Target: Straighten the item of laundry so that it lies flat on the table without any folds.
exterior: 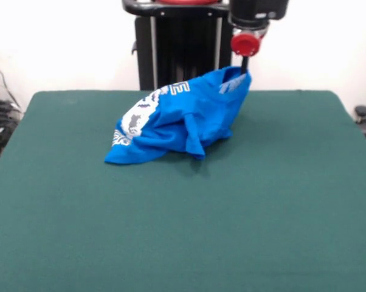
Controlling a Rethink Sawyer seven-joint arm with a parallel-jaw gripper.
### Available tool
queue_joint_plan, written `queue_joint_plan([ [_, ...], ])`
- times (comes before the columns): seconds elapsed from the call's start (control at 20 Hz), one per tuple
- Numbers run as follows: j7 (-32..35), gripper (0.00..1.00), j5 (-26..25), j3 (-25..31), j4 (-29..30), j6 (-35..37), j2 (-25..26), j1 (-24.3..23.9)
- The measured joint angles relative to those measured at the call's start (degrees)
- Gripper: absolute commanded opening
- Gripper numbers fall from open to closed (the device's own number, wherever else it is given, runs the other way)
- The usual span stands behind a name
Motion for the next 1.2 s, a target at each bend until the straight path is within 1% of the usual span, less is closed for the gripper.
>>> queue_joint_plan([
  [0.35, 0.0, 0.0, 1.5, 0.6, -3.8, 4.4, -0.6, 2.1],
  [0.5, 0.0, 0.0, 2.3, 0.7, -5.8, 5.2, -0.6, 3.6],
  [0.55, 0.0, 0.0, 2.3, 0.3, -7.3, 5.6, -0.6, 4.9],
  [0.6, 0.0, 1.0, 2.3, -0.4, -9.3, 6.1, -0.6, 7.1],
  [0.75, 0.0, 1.0, 2.3, -0.7, -10.5, 6.4, -0.6, 8.2],
  [0.95, 0.0, 1.0, 1.7, -1.9, -13.5, 7.3, -0.4, 10.5],
  [1.2, 0.0, 1.0, -2.5, -4.8, -18.9, 12.2, -1.4, 10.6],
])
